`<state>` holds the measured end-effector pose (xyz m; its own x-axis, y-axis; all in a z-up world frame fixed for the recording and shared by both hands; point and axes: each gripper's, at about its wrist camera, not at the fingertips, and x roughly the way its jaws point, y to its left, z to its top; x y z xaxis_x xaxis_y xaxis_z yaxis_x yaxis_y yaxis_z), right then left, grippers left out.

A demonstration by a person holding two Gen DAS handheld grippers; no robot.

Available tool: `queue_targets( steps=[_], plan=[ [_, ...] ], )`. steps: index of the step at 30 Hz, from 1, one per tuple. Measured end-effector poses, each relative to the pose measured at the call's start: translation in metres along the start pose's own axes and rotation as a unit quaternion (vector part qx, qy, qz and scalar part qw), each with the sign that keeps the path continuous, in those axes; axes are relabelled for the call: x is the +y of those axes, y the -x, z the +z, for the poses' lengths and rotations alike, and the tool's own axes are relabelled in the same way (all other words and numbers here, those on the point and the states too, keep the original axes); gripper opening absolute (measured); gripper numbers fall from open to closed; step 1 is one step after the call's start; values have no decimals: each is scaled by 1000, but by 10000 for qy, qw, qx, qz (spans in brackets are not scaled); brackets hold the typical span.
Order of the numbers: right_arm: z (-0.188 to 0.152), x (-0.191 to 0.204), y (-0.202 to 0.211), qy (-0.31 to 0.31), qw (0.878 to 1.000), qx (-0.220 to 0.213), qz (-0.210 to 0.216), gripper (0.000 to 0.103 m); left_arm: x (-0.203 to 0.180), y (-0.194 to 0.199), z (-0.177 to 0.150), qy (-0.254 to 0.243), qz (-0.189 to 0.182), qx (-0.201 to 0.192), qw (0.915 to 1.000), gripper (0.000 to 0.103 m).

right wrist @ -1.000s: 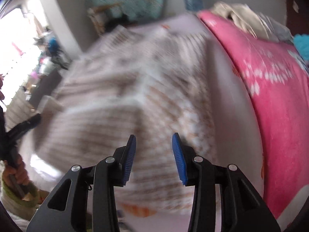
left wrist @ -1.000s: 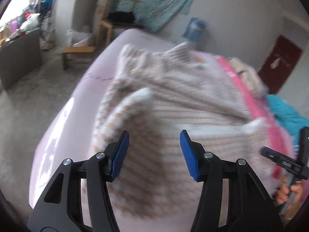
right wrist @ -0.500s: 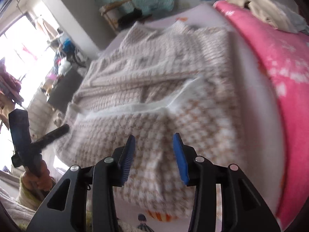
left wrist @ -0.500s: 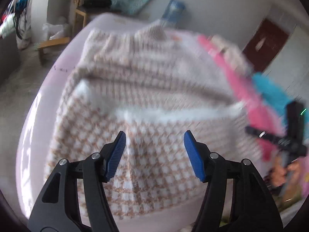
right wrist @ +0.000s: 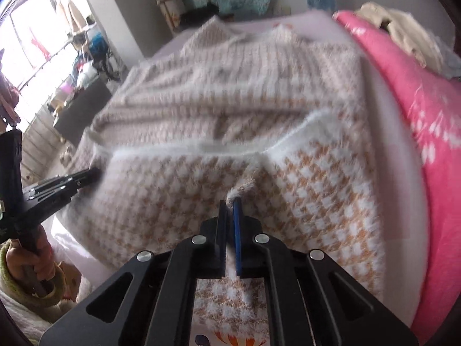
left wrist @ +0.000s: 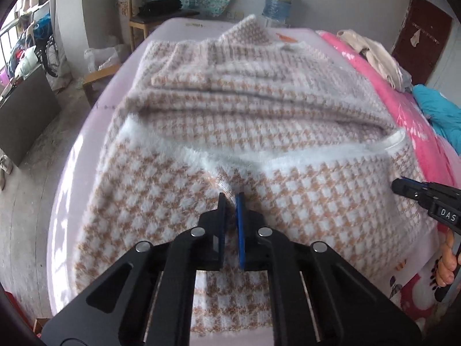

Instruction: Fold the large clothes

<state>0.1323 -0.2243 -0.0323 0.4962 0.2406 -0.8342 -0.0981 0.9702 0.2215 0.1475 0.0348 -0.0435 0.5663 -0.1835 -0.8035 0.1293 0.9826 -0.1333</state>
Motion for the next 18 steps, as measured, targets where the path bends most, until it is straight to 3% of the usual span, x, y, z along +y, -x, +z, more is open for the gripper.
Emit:
queue_targets(
  steps=[5, 10, 13, 16, 18],
  plan=[
    [13, 1, 5, 66, 9994, -292, -154, 4, 3, 3, 14, 26, 29, -286, 9996, 6],
    [12, -4, -31, -33, 9999, 64, -107, 5, 4, -21, 7, -44, 92, -187, 9998, 9],
    [13, -4, -26, 19, 9999, 111, -53, 5, 6, -14, 7, -122, 24, -163, 9998, 16],
    [20, -13, -4, -25, 9999, -136, -14, 21, 21, 6, 11, -23, -15, -371, 9993, 27],
    [27, -21, 10, -53, 9989, -365, -286, 32, 32, 18, 16, 39, 48, -550, 9985, 33]
  ],
)
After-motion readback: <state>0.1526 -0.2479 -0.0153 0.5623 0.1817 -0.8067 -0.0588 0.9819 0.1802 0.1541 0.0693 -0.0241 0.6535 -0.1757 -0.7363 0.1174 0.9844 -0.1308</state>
